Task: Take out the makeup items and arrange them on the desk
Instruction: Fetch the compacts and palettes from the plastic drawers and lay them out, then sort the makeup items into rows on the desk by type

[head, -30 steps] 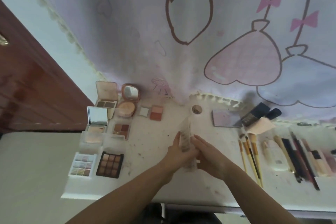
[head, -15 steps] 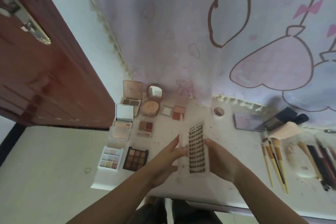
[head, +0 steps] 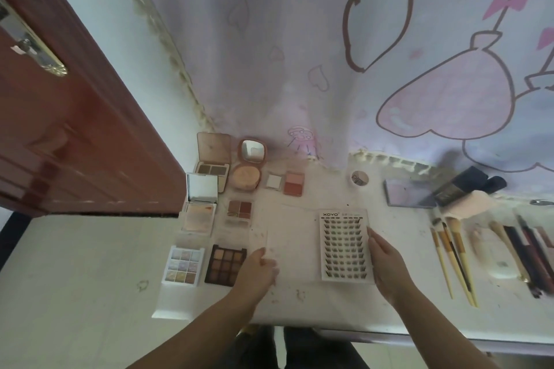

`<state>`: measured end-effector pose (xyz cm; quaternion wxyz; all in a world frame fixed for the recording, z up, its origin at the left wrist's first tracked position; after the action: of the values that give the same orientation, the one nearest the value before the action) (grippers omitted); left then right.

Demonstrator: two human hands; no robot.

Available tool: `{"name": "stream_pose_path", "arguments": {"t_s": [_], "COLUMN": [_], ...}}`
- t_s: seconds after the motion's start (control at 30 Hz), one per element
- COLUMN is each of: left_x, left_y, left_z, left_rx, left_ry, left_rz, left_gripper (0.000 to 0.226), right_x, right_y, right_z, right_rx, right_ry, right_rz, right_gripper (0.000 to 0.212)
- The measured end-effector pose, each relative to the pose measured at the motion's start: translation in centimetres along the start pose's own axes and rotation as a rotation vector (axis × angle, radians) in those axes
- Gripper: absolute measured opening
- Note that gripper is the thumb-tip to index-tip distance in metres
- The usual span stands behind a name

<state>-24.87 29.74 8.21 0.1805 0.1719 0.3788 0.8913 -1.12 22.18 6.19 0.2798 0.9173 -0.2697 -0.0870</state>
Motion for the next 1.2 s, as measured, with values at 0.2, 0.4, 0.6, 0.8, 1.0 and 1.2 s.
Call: {"name": "stream_pose_path", "arguments": {"t_s": [0.2, 0.4, 0.6, 0.8, 1.0, 1.2], "left_x": [0.2, -0.1, -1.4, -8.9, -13.7, -13.5], "left_y": [1.9, 1.7, 2.3, -3.7, -9.7, -10.5], "left_z": [-1.6, -0.5, 3.7, 11.8, 14.9, 14.5], "left_rx": [-0.025, -0.055, -0.297, -0.329, -0.201, -0.012], "left_ry": [-0.43, -0.663, -0.749, -0.393, -0.202, 0.312], "left_rz": [-0.084, -0.094, -0.02, -0.186, -0.168, -0.235], "left_gripper": [0.051, 0.043, 0.057, 0.046, 0.038, 0.031], "right_x": [-0.4, -0.3, 1.2, 0.1, -1.7, -0.8], "right_y": [-0.6, -1.7, -3.2, -9.8, -13.2, -13.2], "right_z": [0.3, 0.3, -5.4, -11.6, -10.9, -10.8], "right_rx": [0.087, 0.208, 0.352, 0.472, 0.435, 0.302], "right_ry": [0.381, 0.938, 0.934, 1.233, 1.551, 1.063], "right_rz": [0.115, 0.183, 0.19, 0.024, -0.056, -0.118], "right_gripper": [0.033, 0.031, 0.034, 0.03, 0.029, 0.029]}}
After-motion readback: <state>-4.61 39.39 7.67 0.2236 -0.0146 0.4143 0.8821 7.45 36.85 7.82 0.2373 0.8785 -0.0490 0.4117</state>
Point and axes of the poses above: each hand's wrist, its own y-axis away from the middle knuckle, its own x-axis out of the back of the hand, z = x × y, the point moved 3 cm from there along -y, towards the middle knuckle, and after that the axes turned 1 degree about y, right-handed, at the moved point
